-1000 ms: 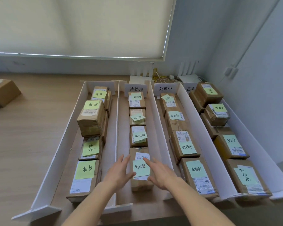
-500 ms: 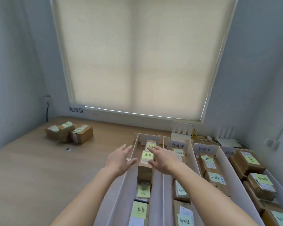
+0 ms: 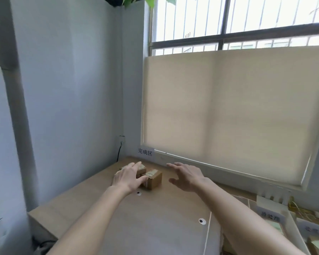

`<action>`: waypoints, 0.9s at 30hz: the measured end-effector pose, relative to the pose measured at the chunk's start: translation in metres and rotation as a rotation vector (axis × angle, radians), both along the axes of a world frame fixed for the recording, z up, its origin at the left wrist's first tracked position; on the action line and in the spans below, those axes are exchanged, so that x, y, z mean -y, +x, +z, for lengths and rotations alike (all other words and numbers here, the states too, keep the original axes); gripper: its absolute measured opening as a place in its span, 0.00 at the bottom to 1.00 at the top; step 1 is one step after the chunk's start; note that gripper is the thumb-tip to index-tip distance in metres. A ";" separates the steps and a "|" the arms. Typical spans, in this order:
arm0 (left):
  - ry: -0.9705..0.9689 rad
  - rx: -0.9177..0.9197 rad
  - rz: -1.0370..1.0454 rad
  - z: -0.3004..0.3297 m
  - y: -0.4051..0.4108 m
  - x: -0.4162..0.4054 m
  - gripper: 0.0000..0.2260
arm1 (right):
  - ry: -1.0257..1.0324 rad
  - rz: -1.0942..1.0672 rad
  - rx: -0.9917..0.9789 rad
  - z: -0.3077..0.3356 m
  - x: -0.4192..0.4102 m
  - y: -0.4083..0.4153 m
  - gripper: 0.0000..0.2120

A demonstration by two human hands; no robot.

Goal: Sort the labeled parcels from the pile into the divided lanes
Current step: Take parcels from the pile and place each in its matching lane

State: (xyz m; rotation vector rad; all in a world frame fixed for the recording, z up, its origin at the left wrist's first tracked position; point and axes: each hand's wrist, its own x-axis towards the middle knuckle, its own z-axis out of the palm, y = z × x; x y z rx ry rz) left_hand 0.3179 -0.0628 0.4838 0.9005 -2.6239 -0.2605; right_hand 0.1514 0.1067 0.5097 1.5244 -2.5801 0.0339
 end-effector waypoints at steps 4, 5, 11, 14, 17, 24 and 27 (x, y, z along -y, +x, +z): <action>0.025 -0.008 0.083 0.005 0.047 0.043 0.34 | 0.018 0.040 0.003 0.007 0.047 0.021 0.31; 0.030 -0.012 0.098 0.006 0.056 0.052 0.33 | 0.018 0.048 0.001 0.009 0.057 0.025 0.32; 0.028 -0.021 0.174 0.012 0.090 0.103 0.32 | 0.026 0.106 -0.018 0.012 0.120 0.038 0.32; 0.035 -0.014 0.197 0.007 0.092 0.130 0.32 | 0.040 0.108 -0.012 0.002 0.155 0.034 0.33; 0.045 -0.003 0.214 -0.001 0.088 0.164 0.33 | 0.070 0.105 0.003 -0.016 0.191 0.027 0.34; 0.051 0.083 0.174 -0.019 0.046 0.267 0.33 | 0.144 0.057 0.008 -0.045 0.284 -0.026 0.31; 0.058 0.104 0.145 -0.026 0.011 0.312 0.33 | 0.125 0.019 0.028 -0.056 0.325 -0.058 0.31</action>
